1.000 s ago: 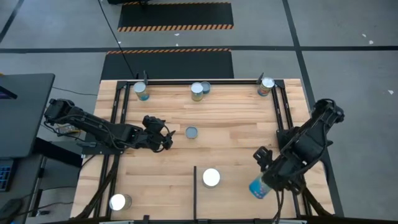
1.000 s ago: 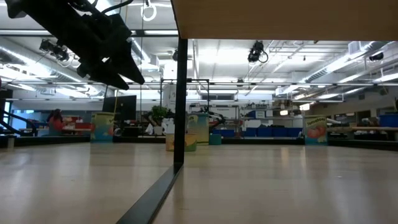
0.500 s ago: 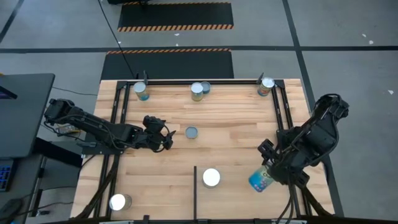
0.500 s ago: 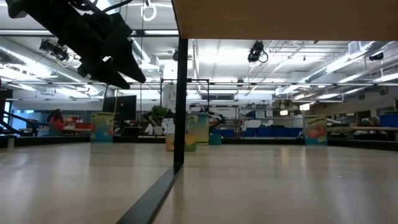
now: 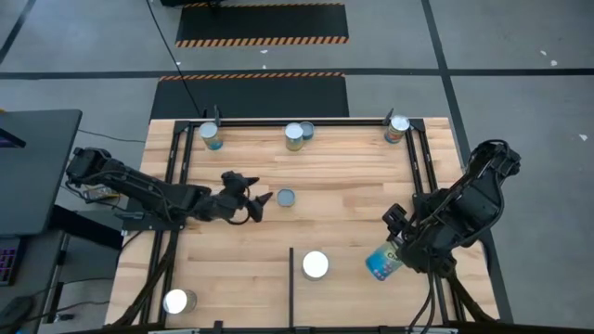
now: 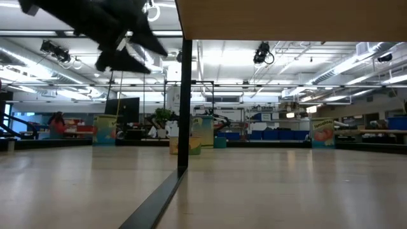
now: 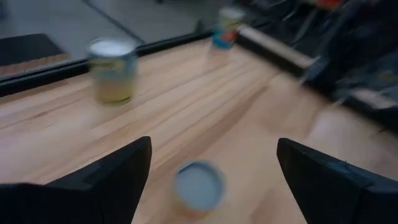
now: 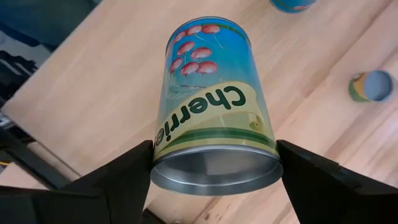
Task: Pick and place cans onto a shelf
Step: Put the canned cherries aligned with the other canned cherries on the shelf
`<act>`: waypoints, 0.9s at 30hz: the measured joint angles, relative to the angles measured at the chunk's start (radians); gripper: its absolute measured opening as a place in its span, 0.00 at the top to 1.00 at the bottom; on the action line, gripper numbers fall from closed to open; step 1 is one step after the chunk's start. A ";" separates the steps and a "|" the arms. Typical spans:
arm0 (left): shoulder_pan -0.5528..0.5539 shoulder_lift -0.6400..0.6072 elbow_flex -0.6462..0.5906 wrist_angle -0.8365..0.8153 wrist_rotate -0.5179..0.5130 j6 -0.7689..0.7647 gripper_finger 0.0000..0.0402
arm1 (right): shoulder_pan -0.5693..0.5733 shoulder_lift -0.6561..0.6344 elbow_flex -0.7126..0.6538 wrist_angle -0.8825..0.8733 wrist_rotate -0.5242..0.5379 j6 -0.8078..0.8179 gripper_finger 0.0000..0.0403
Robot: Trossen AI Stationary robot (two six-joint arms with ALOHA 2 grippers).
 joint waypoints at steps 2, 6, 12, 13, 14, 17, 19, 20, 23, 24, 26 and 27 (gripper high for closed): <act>0.002 0.000 0.000 0.128 0.069 0.074 0.12 | 0.000 0.000 0.000 0.000 0.014 -0.003 0.21; -0.032 0.040 0.003 0.511 0.184 0.273 0.12 | 0.000 0.000 0.000 0.000 0.045 -0.014 0.21; -0.104 0.140 0.130 0.759 0.435 0.572 0.12 | -0.029 -0.001 0.000 0.000 0.099 -0.039 0.21; -0.112 0.162 0.165 0.753 0.481 0.607 0.12 | -0.038 -0.001 0.000 0.000 0.114 -0.045 0.21; -0.120 0.186 0.200 0.752 0.525 0.642 0.12 | -0.048 -0.001 0.000 0.000 0.129 -0.051 0.21; -0.140 0.267 0.308 0.734 0.687 0.808 0.12 | -0.082 -0.001 0.000 0.007 0.174 -0.055 0.21; -0.154 0.317 0.369 0.696 0.753 0.922 0.12 | -0.102 -0.002 0.000 0.007 0.196 -0.055 0.21; -0.160 0.336 0.393 0.673 0.763 0.948 0.12 | -0.110 -0.002 0.000 0.006 0.213 -0.052 0.21; -0.177 0.382 0.449 0.630 0.766 0.975 0.12 | -0.121 -0.012 0.000 0.007 0.247 -0.040 0.21; -0.179 0.392 0.456 0.624 0.766 0.977 0.12 | -0.124 -0.016 0.000 0.008 0.251 -0.040 0.21; -0.178 0.410 0.461 0.625 0.762 1.018 0.12 | -0.128 -0.024 0.000 0.012 0.266 -0.037 0.21; -0.177 0.419 0.464 0.637 0.736 1.024 0.12 | -0.130 -0.028 0.000 0.016 0.272 -0.037 0.21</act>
